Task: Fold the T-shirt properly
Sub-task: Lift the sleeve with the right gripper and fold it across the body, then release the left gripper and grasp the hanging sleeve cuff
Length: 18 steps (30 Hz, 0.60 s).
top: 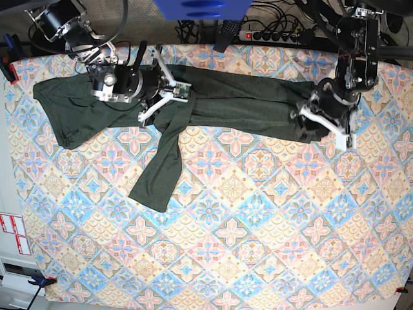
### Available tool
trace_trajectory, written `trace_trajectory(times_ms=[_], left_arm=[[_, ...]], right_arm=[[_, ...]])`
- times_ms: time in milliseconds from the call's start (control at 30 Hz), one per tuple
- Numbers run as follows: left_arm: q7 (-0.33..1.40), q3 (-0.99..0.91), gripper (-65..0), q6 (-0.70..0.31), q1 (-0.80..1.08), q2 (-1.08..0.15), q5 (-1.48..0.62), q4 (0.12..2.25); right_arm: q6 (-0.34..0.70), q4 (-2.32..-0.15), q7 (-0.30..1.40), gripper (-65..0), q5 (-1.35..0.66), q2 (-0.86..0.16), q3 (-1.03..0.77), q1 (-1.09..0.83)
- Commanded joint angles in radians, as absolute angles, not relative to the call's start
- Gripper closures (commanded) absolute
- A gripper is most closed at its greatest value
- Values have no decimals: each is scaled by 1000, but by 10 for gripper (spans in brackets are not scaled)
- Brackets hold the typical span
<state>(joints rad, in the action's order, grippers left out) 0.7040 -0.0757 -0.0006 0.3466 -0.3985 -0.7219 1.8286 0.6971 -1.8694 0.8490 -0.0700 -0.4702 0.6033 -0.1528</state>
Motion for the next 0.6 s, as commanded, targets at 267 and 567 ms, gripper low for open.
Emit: trace_trajectory(times_ms=[267, 567], left_arm=[[696, 18, -357, -1, 188, -325, -720, 1833], [771, 47, -357, -1, 21, -193, -722, 1669]], right_arm=[[698, -1890, 852, -10, -81, -466, 326, -188], [698, -1900, 878, -52, -79, -461, 377, -245]])
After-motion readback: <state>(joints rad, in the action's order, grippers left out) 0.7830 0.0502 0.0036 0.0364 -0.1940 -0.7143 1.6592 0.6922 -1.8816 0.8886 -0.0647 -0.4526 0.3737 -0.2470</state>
